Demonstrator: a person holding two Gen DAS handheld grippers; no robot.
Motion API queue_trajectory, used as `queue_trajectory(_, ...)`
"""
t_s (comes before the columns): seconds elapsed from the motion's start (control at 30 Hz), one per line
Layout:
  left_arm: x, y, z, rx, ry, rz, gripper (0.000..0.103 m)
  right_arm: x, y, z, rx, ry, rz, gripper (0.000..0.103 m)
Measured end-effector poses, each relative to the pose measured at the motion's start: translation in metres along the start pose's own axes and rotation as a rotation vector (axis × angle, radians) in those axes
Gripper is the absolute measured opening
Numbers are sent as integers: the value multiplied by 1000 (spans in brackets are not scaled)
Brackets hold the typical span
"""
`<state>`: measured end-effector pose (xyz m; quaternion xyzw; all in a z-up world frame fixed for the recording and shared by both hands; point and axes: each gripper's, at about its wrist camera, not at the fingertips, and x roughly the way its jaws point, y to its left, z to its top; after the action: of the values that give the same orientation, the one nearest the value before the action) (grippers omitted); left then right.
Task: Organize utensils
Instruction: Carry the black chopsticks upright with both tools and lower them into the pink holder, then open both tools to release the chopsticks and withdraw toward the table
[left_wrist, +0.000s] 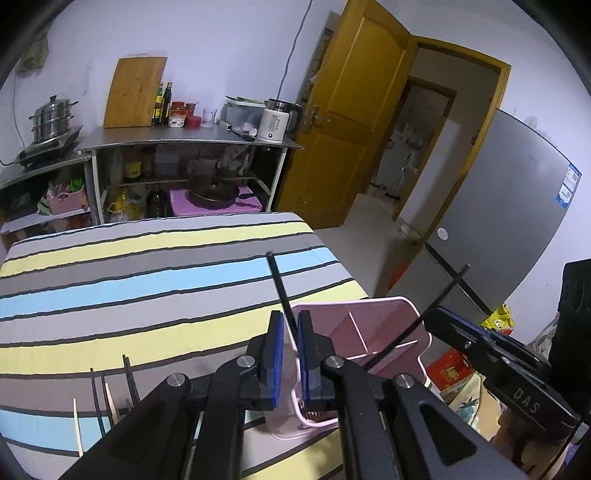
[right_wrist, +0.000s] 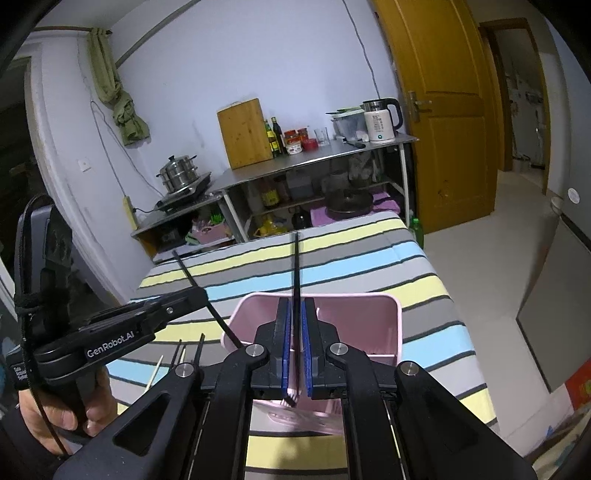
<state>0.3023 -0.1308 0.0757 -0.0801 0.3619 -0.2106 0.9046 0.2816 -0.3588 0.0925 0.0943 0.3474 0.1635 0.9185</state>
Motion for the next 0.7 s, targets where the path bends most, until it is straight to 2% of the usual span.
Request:
queue_trajectory(0.37,-36,5,-6,-13,-50,4,11,-25,8,-3,-19,-40,-15,16)
queue_trajectory(0.57,-74,12,-22,-23,-93,9,13,-47,21,-10,-38,-67,-6,17)
queue_trajectory(0.7,-102,18,-42,-28,-118,18,26,-59,29,-17,-43,-86,15,17)
